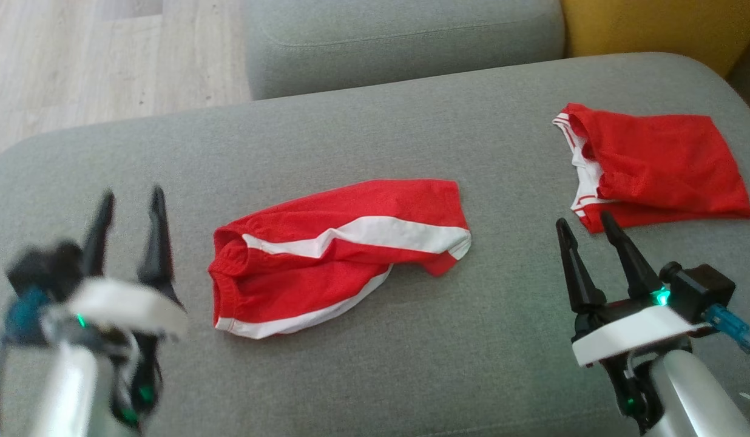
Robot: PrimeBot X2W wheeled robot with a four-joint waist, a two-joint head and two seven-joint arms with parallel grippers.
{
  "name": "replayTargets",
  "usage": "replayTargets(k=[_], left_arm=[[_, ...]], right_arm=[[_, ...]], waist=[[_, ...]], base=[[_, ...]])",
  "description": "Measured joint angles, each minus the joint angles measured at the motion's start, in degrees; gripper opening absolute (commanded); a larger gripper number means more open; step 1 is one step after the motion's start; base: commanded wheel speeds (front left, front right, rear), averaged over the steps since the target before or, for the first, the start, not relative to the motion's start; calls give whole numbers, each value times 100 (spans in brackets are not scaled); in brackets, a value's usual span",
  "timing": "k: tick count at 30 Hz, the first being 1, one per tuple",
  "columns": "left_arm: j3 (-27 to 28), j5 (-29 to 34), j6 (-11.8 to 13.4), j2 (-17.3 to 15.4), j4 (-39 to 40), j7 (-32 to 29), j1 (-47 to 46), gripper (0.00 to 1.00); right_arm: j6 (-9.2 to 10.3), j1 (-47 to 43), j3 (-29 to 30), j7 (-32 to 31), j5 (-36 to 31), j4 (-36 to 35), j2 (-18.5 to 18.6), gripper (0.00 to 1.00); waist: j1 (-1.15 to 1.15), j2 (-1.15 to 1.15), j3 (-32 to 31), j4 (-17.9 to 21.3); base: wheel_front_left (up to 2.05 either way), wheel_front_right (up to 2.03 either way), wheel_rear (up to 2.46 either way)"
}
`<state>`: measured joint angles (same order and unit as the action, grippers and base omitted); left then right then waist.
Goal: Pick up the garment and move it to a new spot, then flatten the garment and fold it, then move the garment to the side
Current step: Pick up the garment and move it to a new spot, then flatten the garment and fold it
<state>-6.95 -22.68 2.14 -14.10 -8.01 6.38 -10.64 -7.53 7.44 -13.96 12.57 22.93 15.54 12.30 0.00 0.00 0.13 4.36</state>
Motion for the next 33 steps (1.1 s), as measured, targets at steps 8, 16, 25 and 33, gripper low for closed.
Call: replayTargets(k=[8,16,25,33], left_arm=[[-277,312,401,578,43,705,1131,100],[-348,353,334,748,-164,784,1163,100],[-336,434,288,765,-244,790,1163,100],[-428,456,-7,683,-331,346,990,100]], right_arm=[[0,-52,33,1,-33,-51,-19,100],[0,-228,43,-1,-33,-11,-47,100],[0,-229,55,-37,-33,-11,-45,100],[0,-219,-45,-281,-33,-10,40,100]], waist=[[0,0,9,-104],[0,0,-7,-190],[0,0,-86,-191],[0,0,-46,-248]], base=[[0,0,0],[0,0,0],[0,0,0],[0,0,0]])
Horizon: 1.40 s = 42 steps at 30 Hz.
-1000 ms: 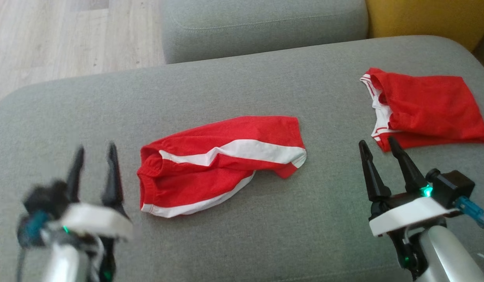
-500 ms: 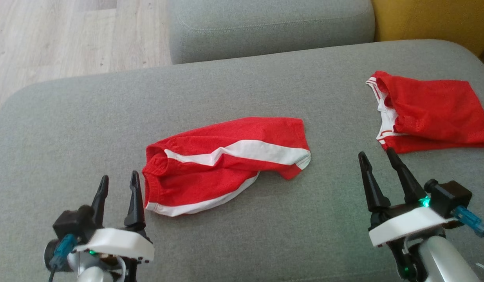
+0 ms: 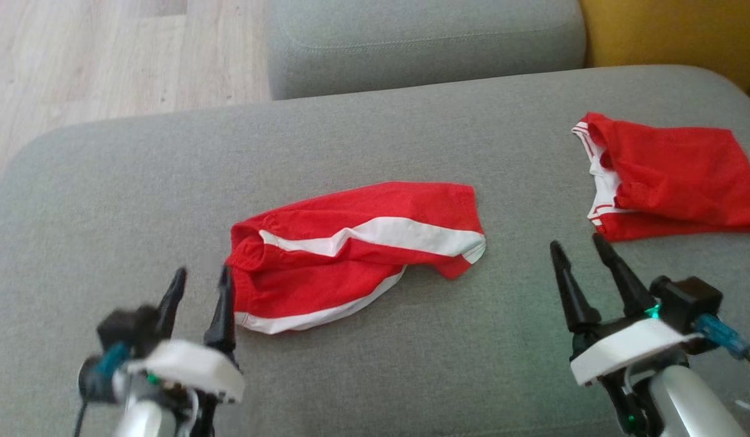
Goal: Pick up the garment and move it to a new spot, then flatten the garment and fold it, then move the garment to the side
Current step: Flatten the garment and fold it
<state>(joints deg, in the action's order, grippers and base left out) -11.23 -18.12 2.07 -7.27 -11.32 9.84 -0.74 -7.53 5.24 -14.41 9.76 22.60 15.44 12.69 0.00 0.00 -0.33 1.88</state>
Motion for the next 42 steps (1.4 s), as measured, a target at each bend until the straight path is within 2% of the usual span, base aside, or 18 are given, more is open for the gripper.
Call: replayTargets(k=[4,6,12,16,20,28,37,42], left_arm=[[-91,-285,-318,-225,-7,-1069,-701,100],[-121,-508,-476,-344,-83,-1847,-1216,100],[-309,-1089,-677,-401,-266,-3588,-2380,100],[-578,-1338,-822,-397,-619,-4278,-2923,100],[-669,-1589,-870,-365,-1042,-4669,-3288,100],[-905,-1952,-915,-400,-1862,-5386,-3749,100],[-1081,-2129,-920,-619,-2068,-5556,-3896,100],[-1084,-2250,-920,-762,-2039,-5718,-4012,100]], right_arm=[[0,272,-334,-758,147,180,141,100],[0,567,-584,-1223,288,339,254,100],[0,1555,-1191,-2161,659,973,448,100],[0,2025,-1660,-2517,792,1511,490,100],[0,2293,-1911,-2627,838,1901,523,100],[0,2938,-2414,-2321,1194,2579,358,100],[0,3283,-2796,-1967,1555,3118,103,100],[0,3439,-2791,-2161,1947,3377,-5,100]], waist=[[0,0,147,-36],[0,0,247,-61],[-1,0,597,-154],[-1,0,839,-220],[-2,0,1002,-266],[-1,0,1229,-280],[0,0,1271,-196],[0,0,1239,-200]], base=[[0,0,0],[0,0,0],[0,0,0],[0,0,0],[0,0,0],[0,0,0],[0,0,0],[0,0,0]])
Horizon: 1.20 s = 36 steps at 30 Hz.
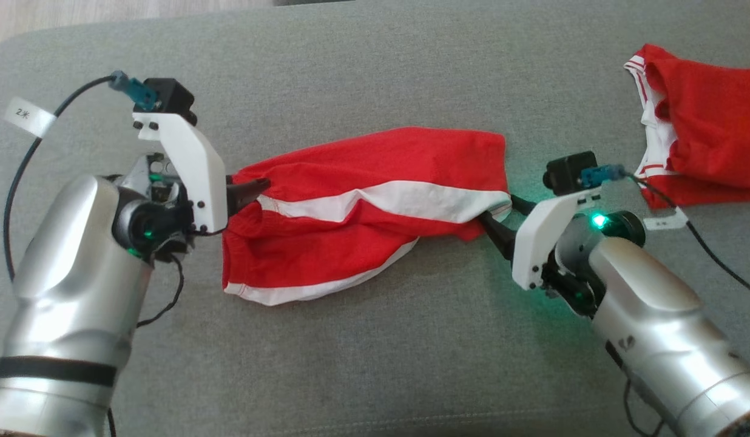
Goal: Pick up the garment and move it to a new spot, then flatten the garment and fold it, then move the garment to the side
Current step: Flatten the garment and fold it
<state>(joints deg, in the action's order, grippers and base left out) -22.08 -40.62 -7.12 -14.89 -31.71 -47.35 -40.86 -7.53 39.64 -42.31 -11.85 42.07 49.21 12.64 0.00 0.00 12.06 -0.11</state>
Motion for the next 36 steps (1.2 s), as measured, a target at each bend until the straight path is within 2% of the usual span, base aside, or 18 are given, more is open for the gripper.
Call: replayTargets(k=[3,8,15,16,17,18,20,21,22,24,36], left_arm=[[1,-93,0,-55,27,-58,1,100],[-14,-235,0,-113,121,-347,11,100],[-124,-505,2,-111,302,-737,215,100],[-133,-510,5,-111,303,-791,231,100],[-142,-510,7,-108,309,-843,240,100],[-145,-510,12,-105,310,-861,249,100],[-147,-511,42,-87,300,-848,257,100],[-146,-517,45,-71,279,-822,257,95],[-146,-531,54,-56,243,-787,257,51],[-145,-537,55,-41,171,-638,257,0],[-14,-756,4,-181,415,9,324,0]], right_arm=[[0,112,34,-294,289,142,-82,100],[0,354,-59,-779,322,367,-110,100],[0,478,-256,-901,193,434,-146,100],[0,490,-287,-881,179,434,-151,87],[0,502,-309,-875,175,437,-155,67],[0,523,-324,-872,172,449,-157,67],[0,572,-349,-815,171,488,-157,22],[0,573,-363,-771,171,495,-159,0],[0,572,-383,-739,171,501,-171,0],[0,571,-422,-649,169,511,-222,0],[0,539,-349,374,67,498,-78,0]], waist=[[0,0,-26,-4],[0,0,-57,-12],[0,0,-44,27],[0,0,-33,34],[0,0,-20,40],[0,0,-6,45],[0,0,22,51],[0,0,34,56],[0,0,41,64],[0,0,31,83],[0,0,-443,110]], base=[[0,0,0],[0,0,0],[0,0,0],[0,0,0],[0,0,0],[0,0,0],[0,0,0],[0,0,0],[0,0,0],[0,0,0],[0,0,0]])
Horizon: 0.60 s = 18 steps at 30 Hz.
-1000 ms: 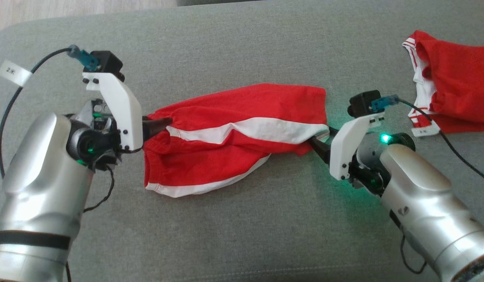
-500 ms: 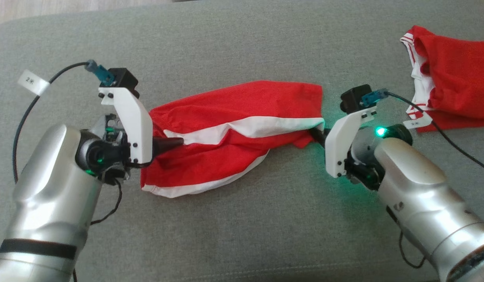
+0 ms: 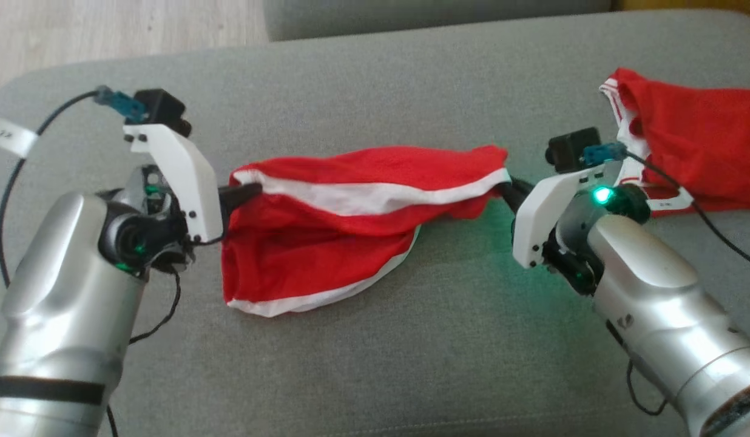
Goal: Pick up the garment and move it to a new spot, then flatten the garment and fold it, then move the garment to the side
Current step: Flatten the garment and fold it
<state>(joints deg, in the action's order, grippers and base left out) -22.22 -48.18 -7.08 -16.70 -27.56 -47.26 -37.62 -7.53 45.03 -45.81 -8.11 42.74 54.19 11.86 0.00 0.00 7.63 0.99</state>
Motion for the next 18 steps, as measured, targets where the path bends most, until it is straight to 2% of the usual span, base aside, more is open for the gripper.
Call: replayTargets(k=[4,9,13,18], left_arm=[[93,-98,-3,-41,420,298,115,0],[172,-41,0,-116,848,579,84,0],[219,119,57,-70,709,840,-134,0],[34,505,43,49,179,1114,-1235,0]], right_arm=[[0,-1,53,253,-40,-333,190,0],[0,57,183,205,-37,-978,669,0],[0,372,237,60,-41,-1200,865,0],[0,1482,350,1,-157,-1403,1096,0]], waist=[[0,0,-129,-16],[0,0,11,-82],[0,0,212,-107],[0,0,687,-147]], base=[[0,0,0],[0,0,0],[0,0,0],[0,0,0]])
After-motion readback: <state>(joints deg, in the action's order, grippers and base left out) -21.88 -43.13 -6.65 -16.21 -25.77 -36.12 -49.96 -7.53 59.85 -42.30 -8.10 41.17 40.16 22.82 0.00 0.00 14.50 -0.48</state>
